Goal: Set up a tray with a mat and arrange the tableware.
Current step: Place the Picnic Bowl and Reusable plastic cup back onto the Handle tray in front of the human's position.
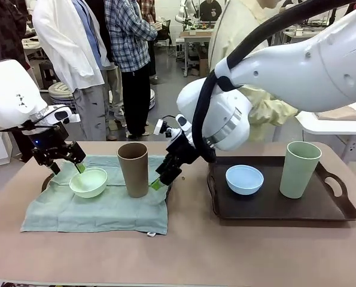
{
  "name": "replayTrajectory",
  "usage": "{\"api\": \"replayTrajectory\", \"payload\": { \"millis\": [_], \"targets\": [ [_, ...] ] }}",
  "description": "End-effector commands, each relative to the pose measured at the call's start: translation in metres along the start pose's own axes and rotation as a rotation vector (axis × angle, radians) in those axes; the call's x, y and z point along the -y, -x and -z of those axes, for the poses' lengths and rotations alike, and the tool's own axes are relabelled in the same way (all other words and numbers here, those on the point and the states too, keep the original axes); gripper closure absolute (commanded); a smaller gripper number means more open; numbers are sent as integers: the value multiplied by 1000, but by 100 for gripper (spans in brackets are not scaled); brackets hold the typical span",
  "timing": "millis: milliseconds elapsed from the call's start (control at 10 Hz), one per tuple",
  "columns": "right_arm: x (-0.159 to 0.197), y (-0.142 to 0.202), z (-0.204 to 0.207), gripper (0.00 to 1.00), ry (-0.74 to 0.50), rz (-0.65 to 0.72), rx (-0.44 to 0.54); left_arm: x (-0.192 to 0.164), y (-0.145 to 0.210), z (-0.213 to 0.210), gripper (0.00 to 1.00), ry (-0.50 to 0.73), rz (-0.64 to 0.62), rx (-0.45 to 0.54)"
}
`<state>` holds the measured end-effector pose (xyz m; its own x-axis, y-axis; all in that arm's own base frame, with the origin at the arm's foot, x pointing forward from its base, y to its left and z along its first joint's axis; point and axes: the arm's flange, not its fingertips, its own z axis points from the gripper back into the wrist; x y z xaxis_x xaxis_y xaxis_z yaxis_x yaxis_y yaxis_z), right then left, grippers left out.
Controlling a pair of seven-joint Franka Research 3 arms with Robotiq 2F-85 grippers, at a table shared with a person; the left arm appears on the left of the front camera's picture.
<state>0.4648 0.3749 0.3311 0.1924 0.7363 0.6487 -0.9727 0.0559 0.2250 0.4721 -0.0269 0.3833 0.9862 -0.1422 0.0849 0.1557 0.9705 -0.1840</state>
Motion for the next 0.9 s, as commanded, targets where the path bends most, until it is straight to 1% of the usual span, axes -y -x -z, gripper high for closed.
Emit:
{"api": "replayTrajectory", "payload": {
  "millis": [0, 100, 200, 400, 500, 700, 800],
  "targets": [
    [-31, -4, -43, 0, 60, 204, -74, 10, 15, -31, 0, -32, 61, 21],
    [-38, -10, -62, 0, 92, 282, -93, 16, 11, -44, 0, -49, 98, 31],
    [-52, -20, -80, 0, 128, 392, -136, 26, 12, -61, 0, -78, 133, 39],
    [-73, -34, -112, 0, 195, 678, -230, 46, 13, -92, 0, -94, 178, 52],
    [-85, -39, -129, 0, 237, 786, -269, 60, 13, -103, 0, -102, 193, 42],
    [-115, -56, -160, 0, 295, 941, -357, 80, 10, -134, 0, -126, 181, 31],
    [-131, -68, -175, 0, 362, 999, -375, 90, 9, -154, 0, -138, 163, 27]
  ]
}}
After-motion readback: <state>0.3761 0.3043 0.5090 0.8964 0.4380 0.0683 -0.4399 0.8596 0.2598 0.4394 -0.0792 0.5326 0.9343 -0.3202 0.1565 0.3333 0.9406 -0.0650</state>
